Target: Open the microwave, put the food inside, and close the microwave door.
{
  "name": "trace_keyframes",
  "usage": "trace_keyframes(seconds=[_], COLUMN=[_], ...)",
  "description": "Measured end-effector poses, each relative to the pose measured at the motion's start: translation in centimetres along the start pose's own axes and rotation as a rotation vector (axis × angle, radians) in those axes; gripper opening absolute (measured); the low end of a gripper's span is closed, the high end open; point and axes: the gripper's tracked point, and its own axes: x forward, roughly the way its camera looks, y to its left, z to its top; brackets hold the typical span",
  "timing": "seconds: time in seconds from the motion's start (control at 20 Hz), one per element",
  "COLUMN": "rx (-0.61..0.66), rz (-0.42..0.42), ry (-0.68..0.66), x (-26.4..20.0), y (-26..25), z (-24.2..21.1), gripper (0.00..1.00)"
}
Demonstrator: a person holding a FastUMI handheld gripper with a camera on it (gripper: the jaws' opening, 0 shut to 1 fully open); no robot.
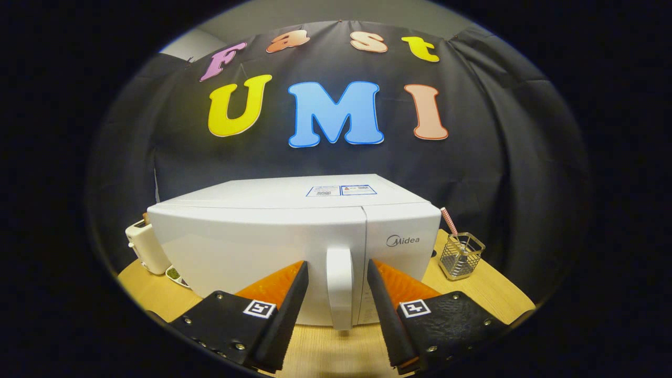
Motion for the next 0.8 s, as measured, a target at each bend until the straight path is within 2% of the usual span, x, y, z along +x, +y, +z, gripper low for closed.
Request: trace_keyframes(seconds=[0.1,0.15,0.25,0.35,0.45,0.7,0.8], rx=[-0.006,0.005,0.038,0.081,0.072,0.078,0.079], rz=[-0.005,-0.015,0.001,0.027,0.016,0.005,0.0], ry=[0.017,0.029,0.036,0.071,0.091,0.092,0.089], x=[0.3,0.1,0.2,0.1,0.1,-0.1,-1.6], y=[0.2,0.0,0.1,0.3,0.2,0.2,0.5], z=[-0.7,-1.0,-1.2,-1.2,-1.3,-1.4,-1.5], gripper=[0.6,0.46,0.28,0.15,0.11,0.11,0.11])
